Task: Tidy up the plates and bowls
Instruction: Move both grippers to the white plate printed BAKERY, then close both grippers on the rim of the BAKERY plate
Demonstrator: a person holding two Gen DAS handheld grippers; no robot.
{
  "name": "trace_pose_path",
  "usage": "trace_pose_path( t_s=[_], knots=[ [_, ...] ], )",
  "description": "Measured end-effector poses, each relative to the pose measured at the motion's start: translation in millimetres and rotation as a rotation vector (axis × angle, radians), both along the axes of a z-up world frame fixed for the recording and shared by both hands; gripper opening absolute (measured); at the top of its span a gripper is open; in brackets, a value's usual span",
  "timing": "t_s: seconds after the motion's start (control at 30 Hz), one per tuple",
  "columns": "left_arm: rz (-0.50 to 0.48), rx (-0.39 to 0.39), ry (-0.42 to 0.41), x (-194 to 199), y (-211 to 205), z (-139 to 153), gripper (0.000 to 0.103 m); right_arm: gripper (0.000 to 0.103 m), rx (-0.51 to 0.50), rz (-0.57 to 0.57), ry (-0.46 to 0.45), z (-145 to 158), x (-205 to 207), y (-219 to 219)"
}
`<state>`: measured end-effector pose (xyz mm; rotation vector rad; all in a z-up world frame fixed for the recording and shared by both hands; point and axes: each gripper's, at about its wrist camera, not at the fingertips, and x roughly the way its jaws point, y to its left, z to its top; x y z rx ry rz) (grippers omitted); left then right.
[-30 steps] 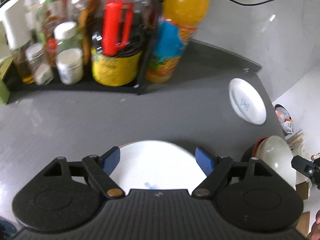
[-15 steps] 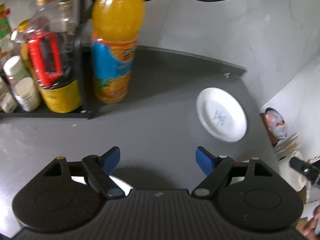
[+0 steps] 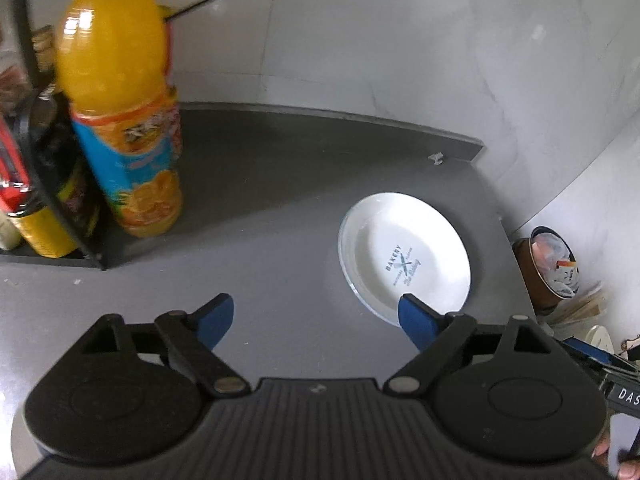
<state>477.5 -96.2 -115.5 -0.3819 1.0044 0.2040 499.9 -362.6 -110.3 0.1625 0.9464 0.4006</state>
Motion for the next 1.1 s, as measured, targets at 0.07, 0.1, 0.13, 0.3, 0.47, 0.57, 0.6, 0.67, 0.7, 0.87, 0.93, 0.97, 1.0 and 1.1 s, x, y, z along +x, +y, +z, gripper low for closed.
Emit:
trace_pose_path(
  t_s=[0.07,0.1,0.13,0.3,0.47,0.57,0.6,0.67,0.7,0.87,0.93,0.97,1.0,1.1],
  knots=[
    [0.015,-0.023,0.016,11.0,-2.9,-6.4,0.089,0.102,0.006,0.007,0.006,-6.2,10.6,-1.8],
    [0.025,-0.025,0.019,15.8,-4.0,-8.7,0.089,0.103,0.010,0.014,0.010,-9.9,16.7,-2.0],
    [0.034,-0.020,0.021,20.5,-4.9,-11.3,0.089,0.103,0.012,0.019,0.013,-12.7,22.8,-2.4],
    [0.038,-0.007,0.078,46.3,-5.5,-27.2,0.089,0.103,0.009,0.045,0.033,-28.0,47.9,-0.1],
    [0.061,-0.015,0.093,64.5,2.8,-43.1,0.088,0.098,0.003,0.082,0.064,-43.1,70.7,12.1],
    [0.070,-0.027,0.116,75.7,7.1,-53.1,0.086,0.085,-0.003,0.097,0.095,-53.0,83.2,18.7],
    [0.071,-0.029,0.119,79.5,7.5,-55.7,0.084,0.083,-0.001,0.098,0.105,-55.5,86.8,20.2],
    [0.071,-0.042,0.123,86.6,7.0,-61.3,0.081,0.081,0.000,0.100,0.121,-60.3,93.2,22.3],
    [0.066,-0.052,0.126,89.9,6.3,-63.8,0.078,0.079,-0.001,0.100,0.128,-62.6,96.1,23.2],
    [0.056,-0.091,0.160,106.0,1.8,-81.7,0.061,0.066,-0.012,0.096,0.169,-76.1,108.8,21.2],
    [0.057,-0.110,0.178,111.6,0.2,-91.3,0.053,0.062,-0.010,0.088,0.193,-82.8,113.1,19.7],
    [0.057,-0.116,0.186,114.5,-0.3,-95.5,0.051,0.059,-0.008,0.082,0.207,-86.0,114.9,18.7],
    [0.058,-0.118,0.194,116.0,-0.8,-99.4,0.047,0.055,-0.006,0.081,0.217,-88.5,116.0,18.1],
    [0.067,-0.126,0.216,119.5,-1.5,-109.9,0.038,0.045,0.002,0.086,0.242,-93.9,119.6,18.8]
  ],
)
